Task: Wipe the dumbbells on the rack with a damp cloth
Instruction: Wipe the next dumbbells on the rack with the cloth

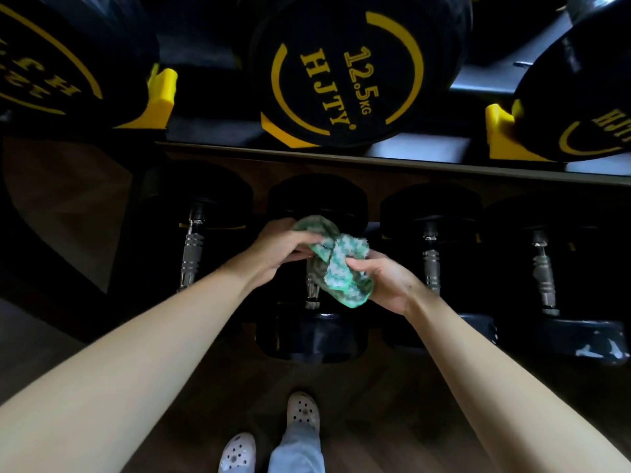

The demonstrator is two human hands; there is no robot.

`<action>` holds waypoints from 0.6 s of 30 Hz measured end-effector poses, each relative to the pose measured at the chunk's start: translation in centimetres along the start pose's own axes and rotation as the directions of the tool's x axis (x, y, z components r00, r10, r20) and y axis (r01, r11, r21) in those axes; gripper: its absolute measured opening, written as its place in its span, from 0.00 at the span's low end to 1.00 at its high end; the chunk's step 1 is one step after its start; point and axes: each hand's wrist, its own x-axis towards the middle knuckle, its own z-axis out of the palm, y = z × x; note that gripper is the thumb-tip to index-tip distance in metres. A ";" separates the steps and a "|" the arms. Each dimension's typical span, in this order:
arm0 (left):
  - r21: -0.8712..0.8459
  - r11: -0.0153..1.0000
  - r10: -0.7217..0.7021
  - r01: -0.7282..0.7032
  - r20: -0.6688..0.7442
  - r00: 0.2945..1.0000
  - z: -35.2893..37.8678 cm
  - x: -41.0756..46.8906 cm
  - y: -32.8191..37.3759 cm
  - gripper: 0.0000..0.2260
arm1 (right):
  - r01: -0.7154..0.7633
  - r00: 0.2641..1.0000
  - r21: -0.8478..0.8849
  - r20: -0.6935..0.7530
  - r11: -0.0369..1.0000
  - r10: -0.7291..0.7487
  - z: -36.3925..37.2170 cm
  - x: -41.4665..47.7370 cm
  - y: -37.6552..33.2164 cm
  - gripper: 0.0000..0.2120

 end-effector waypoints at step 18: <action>0.801 0.090 0.263 -0.592 0.554 0.790 0.3 -1.2 -2.8 0.26 | -0.030 0.999 0.468 -0.019 0.883 0.044 1.1 2.3 0.1 0.22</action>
